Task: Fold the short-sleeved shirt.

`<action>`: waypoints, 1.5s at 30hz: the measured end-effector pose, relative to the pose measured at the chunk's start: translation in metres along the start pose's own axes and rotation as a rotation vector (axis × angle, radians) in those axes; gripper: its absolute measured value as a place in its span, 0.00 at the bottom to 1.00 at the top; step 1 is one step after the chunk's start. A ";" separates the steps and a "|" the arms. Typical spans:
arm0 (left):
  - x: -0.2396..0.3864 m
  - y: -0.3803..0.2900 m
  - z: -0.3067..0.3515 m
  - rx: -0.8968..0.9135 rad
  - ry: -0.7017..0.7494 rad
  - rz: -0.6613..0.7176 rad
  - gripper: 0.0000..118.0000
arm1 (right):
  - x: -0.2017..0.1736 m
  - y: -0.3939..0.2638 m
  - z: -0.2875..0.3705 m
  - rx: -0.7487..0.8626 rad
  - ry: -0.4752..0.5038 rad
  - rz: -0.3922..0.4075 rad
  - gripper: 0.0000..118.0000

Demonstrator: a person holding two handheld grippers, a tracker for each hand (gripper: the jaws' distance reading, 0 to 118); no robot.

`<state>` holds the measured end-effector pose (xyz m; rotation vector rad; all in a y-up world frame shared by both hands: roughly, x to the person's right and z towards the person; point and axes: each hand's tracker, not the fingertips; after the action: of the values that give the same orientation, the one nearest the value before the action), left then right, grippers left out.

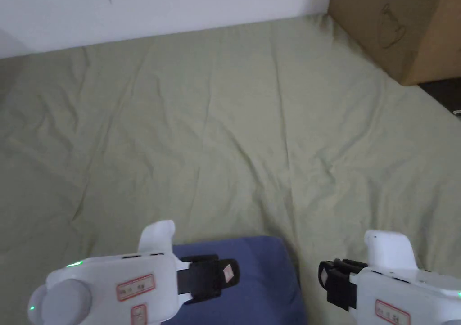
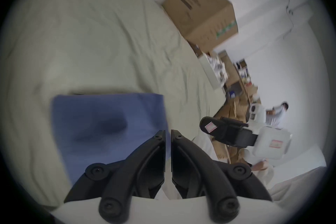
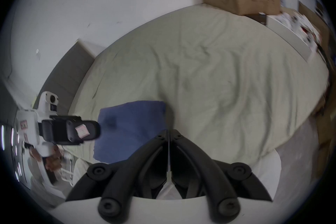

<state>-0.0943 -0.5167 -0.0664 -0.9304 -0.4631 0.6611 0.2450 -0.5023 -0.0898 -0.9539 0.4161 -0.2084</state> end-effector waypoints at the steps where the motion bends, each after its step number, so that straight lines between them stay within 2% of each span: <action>1: -0.013 -0.002 0.014 0.017 0.014 0.028 0.19 | -0.010 0.002 -0.009 -0.015 -0.006 0.041 0.02; 2: -0.027 -0.005 0.025 0.035 0.042 0.051 0.46 | -0.020 0.004 -0.019 -0.027 -0.010 0.091 0.02; 3: -0.038 -0.005 0.032 0.033 0.071 0.072 0.69 | -0.027 0.005 -0.030 -0.040 -0.014 0.129 0.02; 4: -0.050 -0.008 0.038 0.029 0.111 0.101 0.84 | -0.034 0.005 -0.043 -0.055 -0.024 0.162 0.02; 5: -0.061 -0.011 0.043 0.025 0.138 0.132 0.90 | -0.038 0.005 -0.058 -0.073 -0.035 0.193 0.02; 9: -0.105 -0.020 0.044 0.037 0.060 0.242 0.89 | -0.044 -0.002 -0.102 -0.161 -0.099 0.195 0.02; 13: -0.131 -0.021 0.020 0.008 -0.011 0.343 0.89 | -0.045 -0.004 -0.103 -0.159 -0.095 0.177 0.02; 19: -0.145 -0.018 -0.044 -0.069 -0.317 0.518 0.88 | -0.053 0.000 -0.104 -0.178 -0.108 0.172 0.02; 20: -0.143 -0.017 -0.054 -0.098 -0.341 0.515 0.82 | -0.052 -0.001 -0.105 -0.178 -0.114 0.176 0.02; 21: -0.141 -0.015 -0.060 -0.115 -0.315 0.493 0.72 | -0.049 -0.001 -0.107 -0.179 -0.120 0.177 0.02; 22: -0.139 -0.015 -0.065 -0.139 -0.239 0.445 0.52 | -0.050 0.000 -0.107 -0.180 -0.129 0.179 0.02; 23: -0.138 -0.016 -0.069 -0.160 -0.169 0.397 0.27 | -0.052 0.001 -0.106 -0.183 -0.135 0.180 0.02; 24: -0.143 -0.017 -0.068 -0.165 -0.170 0.409 0.26 | -0.052 0.002 -0.105 -0.185 -0.137 0.180 0.02; 25: -0.148 -0.016 -0.064 -0.153 -0.270 0.466 0.26 | -0.054 0.003 -0.102 -0.185 -0.139 0.180 0.02; 26: -0.150 -0.013 -0.057 -0.149 -0.269 0.467 0.25 | -0.056 0.005 -0.099 -0.184 -0.140 0.181 0.02; 30: -0.157 0.012 -0.004 -0.115 -0.111 0.280 0.25 | -0.076 0.013 -0.082 -0.157 -0.076 0.160 0.02; 33: -0.182 0.036 0.067 -0.070 0.027 0.240 0.25 | -0.088 0.018 -0.076 -0.117 -0.060 0.188 0.02; 36: -0.217 0.063 0.150 -0.028 0.249 0.213 0.25 | -0.100 0.019 -0.074 -0.096 -0.037 0.207 0.02; 39: -0.241 0.087 0.224 -0.091 0.551 0.135 0.25 | -0.113 0.018 -0.074 -0.084 -0.032 0.237 0.02; 41: -0.261 0.098 0.259 -0.123 0.743 0.145 0.25 | -0.119 0.016 -0.077 -0.091 -0.035 0.245 0.02; 43: -0.270 0.103 0.279 -0.169 0.878 0.117 0.25 | -0.121 0.014 -0.081 -0.102 -0.033 0.240 0.02; 45: -0.292 0.103 0.291 -0.206 0.951 0.105 0.26 | -0.122 0.012 -0.084 -0.117 -0.040 0.230 0.02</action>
<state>-0.5173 -0.5076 -0.0257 -1.3460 0.3757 0.2042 0.0984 -0.5150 -0.1120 -1.0145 0.5013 0.0441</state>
